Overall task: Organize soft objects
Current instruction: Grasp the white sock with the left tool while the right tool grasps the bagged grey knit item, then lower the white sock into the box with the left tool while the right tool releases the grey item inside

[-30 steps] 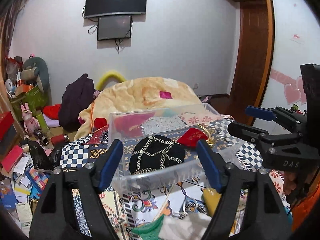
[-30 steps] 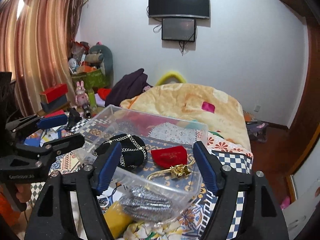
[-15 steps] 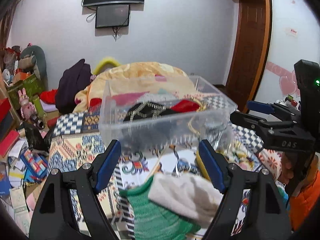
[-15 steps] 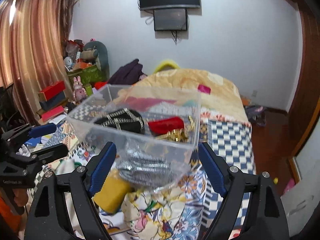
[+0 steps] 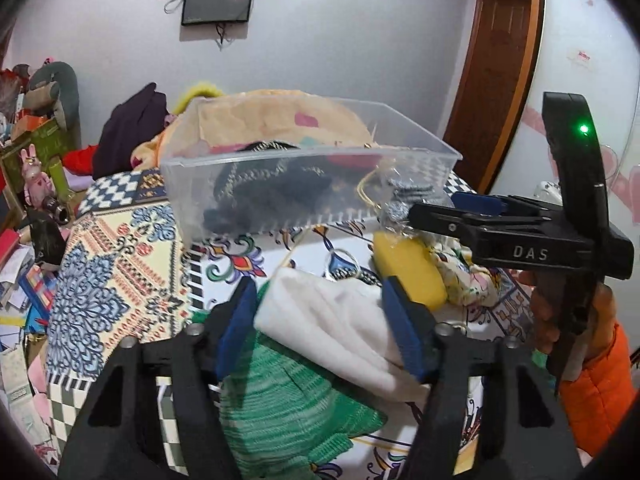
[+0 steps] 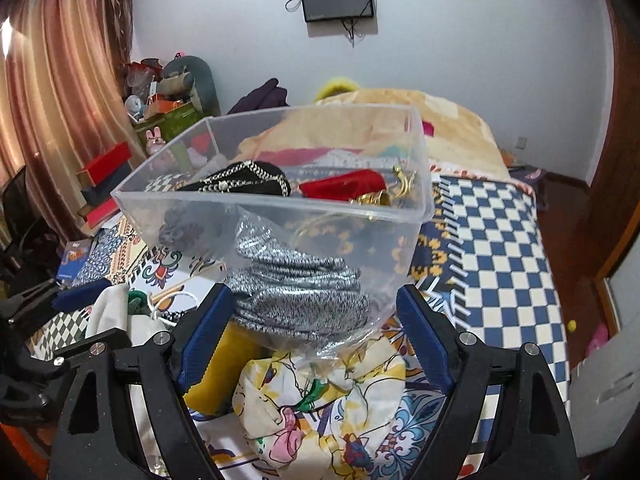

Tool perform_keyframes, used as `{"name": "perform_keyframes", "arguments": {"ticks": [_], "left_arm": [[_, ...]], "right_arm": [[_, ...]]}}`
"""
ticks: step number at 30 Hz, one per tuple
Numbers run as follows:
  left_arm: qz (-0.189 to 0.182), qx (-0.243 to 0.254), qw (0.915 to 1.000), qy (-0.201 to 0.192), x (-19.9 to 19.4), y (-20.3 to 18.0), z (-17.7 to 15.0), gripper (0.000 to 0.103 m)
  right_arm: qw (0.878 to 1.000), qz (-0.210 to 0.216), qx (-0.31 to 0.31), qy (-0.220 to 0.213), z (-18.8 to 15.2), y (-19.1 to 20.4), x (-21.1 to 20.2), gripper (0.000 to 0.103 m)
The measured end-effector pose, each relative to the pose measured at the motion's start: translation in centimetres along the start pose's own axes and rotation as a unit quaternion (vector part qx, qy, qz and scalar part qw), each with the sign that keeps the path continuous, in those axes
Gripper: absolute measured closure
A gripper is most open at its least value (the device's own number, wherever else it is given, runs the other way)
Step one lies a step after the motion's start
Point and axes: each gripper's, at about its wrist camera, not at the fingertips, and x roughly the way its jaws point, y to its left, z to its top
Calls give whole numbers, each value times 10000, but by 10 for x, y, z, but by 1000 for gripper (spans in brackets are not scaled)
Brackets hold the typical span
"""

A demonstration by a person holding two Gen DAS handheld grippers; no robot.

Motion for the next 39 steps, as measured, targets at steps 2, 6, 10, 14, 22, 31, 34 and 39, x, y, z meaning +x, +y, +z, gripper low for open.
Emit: {"name": "perform_keyframes", "arguments": {"ticks": [2, 6, 10, 14, 22, 31, 34, 39], "left_arm": [[32, 26, 10000, 15, 3, -2, -2, 50], [48, 82, 10000, -8, 3, -4, -3, 67], [34, 57, 10000, -28, 3, -3, -3, 76], [4, 7, 10000, -58, 0, -2, -1, 83], [97, 134, 9991, -387, -22, -5, 5, 90], [145, 8, 9977, -665, -38, 4, 26, 93], [165, 0, 9969, -776, -42, 6, 38, 93], [301, 83, 9938, -1070, -52, 7, 61, 93]], "right_arm": [[9999, 76, 83, 30, -1, -3, 1, 21], [9996, 176, 190, 55, -4, -7, 2, 22], [9995, 223, 221, 78, -5, -10, 2, 39], [9996, 210, 163, 73, -4, -7, 2, 56], [9998, 176, 18, -131, 2, 2, -8, 68], [9980, 247, 5, -583, 14, 7, -38, 68], [9972, 235, -7, -708, 17, 8, -46, 68], [9959, 217, 2, -878, 20, 7, -58, 68]]}}
